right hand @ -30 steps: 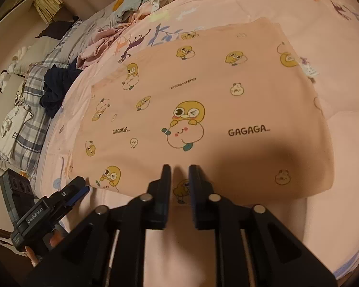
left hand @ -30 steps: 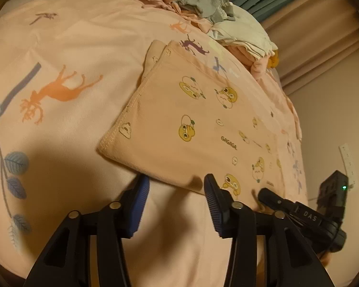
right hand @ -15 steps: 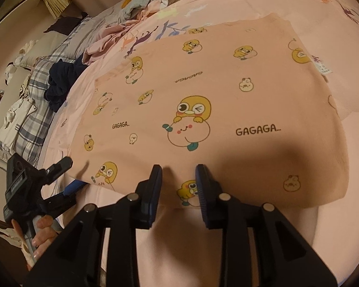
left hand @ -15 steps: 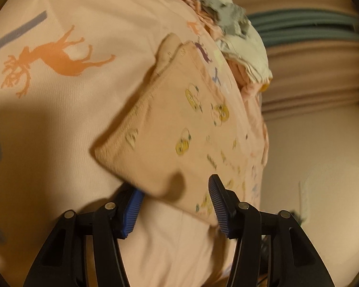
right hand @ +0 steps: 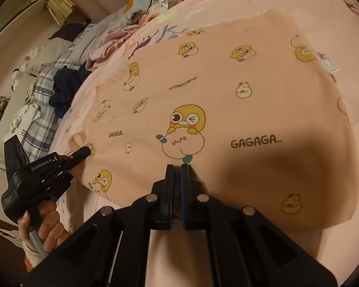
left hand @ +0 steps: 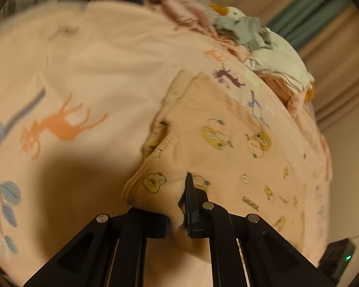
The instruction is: Fold small clothes
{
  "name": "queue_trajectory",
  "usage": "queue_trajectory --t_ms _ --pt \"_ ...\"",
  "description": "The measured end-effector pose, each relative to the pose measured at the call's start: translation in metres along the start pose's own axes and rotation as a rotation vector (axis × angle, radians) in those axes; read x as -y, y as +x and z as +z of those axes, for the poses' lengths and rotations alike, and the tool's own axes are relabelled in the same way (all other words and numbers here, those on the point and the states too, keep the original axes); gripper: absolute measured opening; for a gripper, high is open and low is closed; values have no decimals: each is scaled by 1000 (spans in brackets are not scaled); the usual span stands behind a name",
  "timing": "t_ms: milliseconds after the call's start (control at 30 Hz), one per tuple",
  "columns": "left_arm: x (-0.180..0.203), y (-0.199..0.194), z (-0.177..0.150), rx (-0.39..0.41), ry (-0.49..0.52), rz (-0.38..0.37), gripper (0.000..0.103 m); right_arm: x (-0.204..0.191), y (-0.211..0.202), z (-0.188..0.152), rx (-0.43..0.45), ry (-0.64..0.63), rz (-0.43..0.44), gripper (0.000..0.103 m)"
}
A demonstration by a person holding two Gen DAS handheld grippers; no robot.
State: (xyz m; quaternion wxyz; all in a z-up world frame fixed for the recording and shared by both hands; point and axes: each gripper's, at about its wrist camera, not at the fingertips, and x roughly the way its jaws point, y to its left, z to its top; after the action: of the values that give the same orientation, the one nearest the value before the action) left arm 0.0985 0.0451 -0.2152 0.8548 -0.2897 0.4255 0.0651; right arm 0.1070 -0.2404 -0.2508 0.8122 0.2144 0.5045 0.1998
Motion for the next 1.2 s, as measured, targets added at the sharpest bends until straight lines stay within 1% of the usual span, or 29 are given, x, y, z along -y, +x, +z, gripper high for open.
queue_trajectory --t_ms 33,67,100,167,200,233,300,333,367,400,433,467,500,533,567,600,667,700,733,767,800,833,900,933,967,1000,1100,1133,1200 --pt "6 -3 0 23 34 5 7 4 -1 -1 1 19 23 2" --pt "23 -10 -4 72 113 9 7 9 -3 -1 0 46 51 2" --pt "36 -12 -5 94 170 3 7 15 -5 0 -8 77 82 2" --pt "68 -15 -13 117 308 -41 7 30 -13 0 -14 149 130 2" --pt "80 -12 -18 102 359 -72 7 39 -21 -1 2 189 145 2" --pt "91 -6 -24 71 396 -98 7 53 -35 -2 50 227 142 3" --pt "110 11 -44 -11 470 -122 7 70 -54 -3 109 261 92 10" --pt "116 19 -57 -42 511 -119 7 82 -67 -4 143 294 65 10" --pt "120 24 -69 -80 544 -132 7 90 -73 -5 159 318 75 10" --pt "122 28 -81 -117 567 -156 7 100 -80 -7 177 358 116 10" --pt "124 26 -90 -114 594 -164 7 105 -85 -9 187 379 143 10" --pt "126 21 -97 -75 627 -152 7 108 -88 -10 195 388 157 10" --pt "129 16 -101 -50 657 -145 7 108 -91 -11 201 378 149 10" --pt "130 13 -101 -53 672 -152 7 106 -91 -11 198 364 139 11" --pt "131 11 -100 -71 674 -166 7 99 -88 -11 182 346 130 11" --pt "130 8 -97 -126 663 -197 8 96 -86 -11 174 341 132 12" --pt "127 1 -91 -205 642 -233 10 89 -81 -6 148 327 156 18" --pt "123 -4 -87 -230 631 -244 16 84 -78 -4 136 324 173 21" --pt "117 -10 -84 -223 624 -237 29 81 -77 -1 127 321 191 29" --pt "114 -16 -84 -205 621 -220 36 78 -76 3 118 314 213 36" --pt "106 -23 -81 -159 614 -185 44 75 -73 12 112 303 235 39" --pt "102 -29 -80 -124 608 -159 45 71 -74 17 108 280 262 43" --pt "88 -37 -78 -81 579 -125 45 55 -71 31 105 227 290 46" --pt "80 -38 -77 -76 561 -118 45 50 -69 35 99 205 308 51" --pt "75 -38 -78 -80 550 -121 45 41 -63 45 79 169 339 57" --pt "67 -33 -77 -107 529 -139 45 34 -56 55 54 143 365 58" --pt "54 -14 -79 -203 471 -148 45 17 -33 79 -6 112 402 59" --pt "51 -11 -80 -205 458 -159 45 11 -21 88 -38 92 398 59" --pt "50 -12 -79 -182 447 -183 45 0 2 99 -95 54 334 59"
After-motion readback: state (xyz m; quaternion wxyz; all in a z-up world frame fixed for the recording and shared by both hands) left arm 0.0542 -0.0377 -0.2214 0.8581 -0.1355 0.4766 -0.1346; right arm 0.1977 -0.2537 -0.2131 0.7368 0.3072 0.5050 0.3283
